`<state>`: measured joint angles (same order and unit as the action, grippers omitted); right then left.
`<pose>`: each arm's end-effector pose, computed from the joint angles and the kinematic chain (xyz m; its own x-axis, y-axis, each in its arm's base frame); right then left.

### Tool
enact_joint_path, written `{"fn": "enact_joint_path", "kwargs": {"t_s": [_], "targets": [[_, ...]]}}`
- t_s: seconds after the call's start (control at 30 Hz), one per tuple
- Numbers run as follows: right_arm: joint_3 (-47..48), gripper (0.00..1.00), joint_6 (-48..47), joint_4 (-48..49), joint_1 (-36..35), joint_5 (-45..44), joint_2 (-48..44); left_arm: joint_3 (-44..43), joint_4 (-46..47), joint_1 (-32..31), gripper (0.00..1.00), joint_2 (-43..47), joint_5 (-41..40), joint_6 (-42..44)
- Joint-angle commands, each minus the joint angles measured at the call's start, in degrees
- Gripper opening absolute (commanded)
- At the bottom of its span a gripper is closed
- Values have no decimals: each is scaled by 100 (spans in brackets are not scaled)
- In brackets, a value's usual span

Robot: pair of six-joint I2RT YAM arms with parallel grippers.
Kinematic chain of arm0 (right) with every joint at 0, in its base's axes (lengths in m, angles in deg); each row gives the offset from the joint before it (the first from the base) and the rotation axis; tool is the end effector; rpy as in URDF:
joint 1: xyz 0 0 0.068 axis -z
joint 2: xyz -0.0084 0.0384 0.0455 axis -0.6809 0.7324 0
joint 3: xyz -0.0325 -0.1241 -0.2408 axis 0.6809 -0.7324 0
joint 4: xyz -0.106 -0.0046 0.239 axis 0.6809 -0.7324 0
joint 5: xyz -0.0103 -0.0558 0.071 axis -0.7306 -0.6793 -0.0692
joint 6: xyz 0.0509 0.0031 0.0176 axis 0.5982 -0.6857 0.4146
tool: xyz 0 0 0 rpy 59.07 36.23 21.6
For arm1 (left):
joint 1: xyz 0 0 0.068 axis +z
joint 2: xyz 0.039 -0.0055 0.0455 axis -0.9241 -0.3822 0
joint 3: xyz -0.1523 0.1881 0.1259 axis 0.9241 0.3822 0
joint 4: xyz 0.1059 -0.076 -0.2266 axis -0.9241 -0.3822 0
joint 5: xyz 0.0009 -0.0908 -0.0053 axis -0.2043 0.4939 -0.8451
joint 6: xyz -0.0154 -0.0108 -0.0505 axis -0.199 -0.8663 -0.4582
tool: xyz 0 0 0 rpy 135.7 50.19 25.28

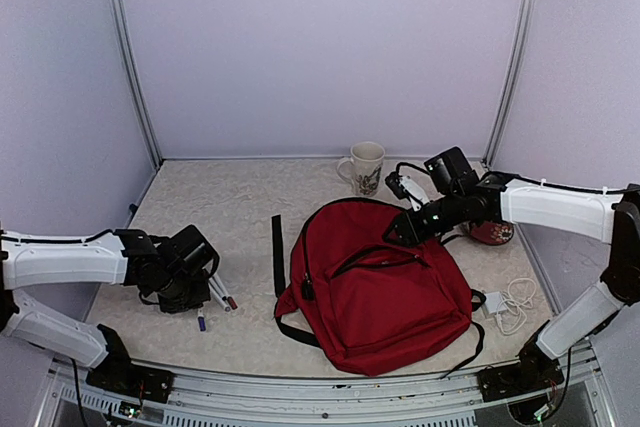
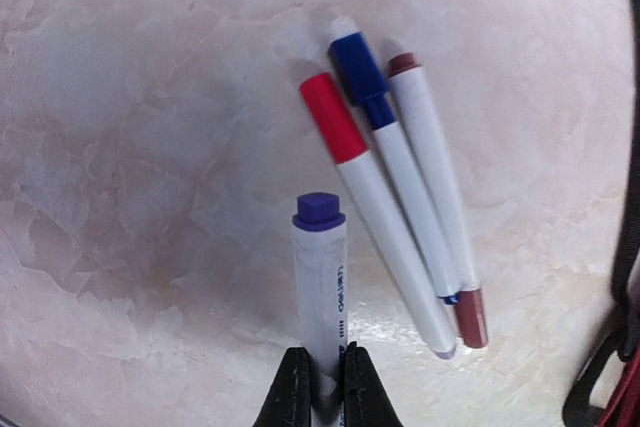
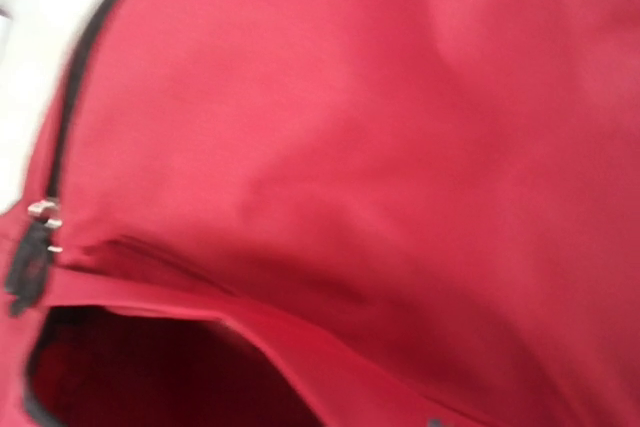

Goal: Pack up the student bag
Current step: Pick up the pen at the center of the board, then pass from the left arm to the right

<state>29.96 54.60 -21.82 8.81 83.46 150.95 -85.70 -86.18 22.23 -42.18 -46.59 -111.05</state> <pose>0.2548 0.1859 0.2416 -0.7331 -0.3021 -0.6093 -0.5862 0.7350 0.3408 0.1454 -0.1333 0.1699 -0.8758 -0.3330 -0.3493 -0.3139 0.9429 -0.1119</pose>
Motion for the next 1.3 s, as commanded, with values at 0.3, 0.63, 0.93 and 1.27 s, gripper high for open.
{"fn": "enact_joint_path", "kwargs": {"t_s": [0.3,0.63,0.93,1.27], "targets": [[-344,50,1697,3897,-424,2369,-437,-2241,1544,-1297,0,-202,-1408,2228],[610,85,2214,4870,-1043,2197,739,-2907,3535,-1665,0,-793,-729,3634],[1002,69,2607,5300,-1067,2414,1291,-2897,3789,-1776,0,-850,-543,3782],[1122,19,3066,5842,-1088,2751,1563,-2739,3826,-1794,0,-705,-473,3777]]}}
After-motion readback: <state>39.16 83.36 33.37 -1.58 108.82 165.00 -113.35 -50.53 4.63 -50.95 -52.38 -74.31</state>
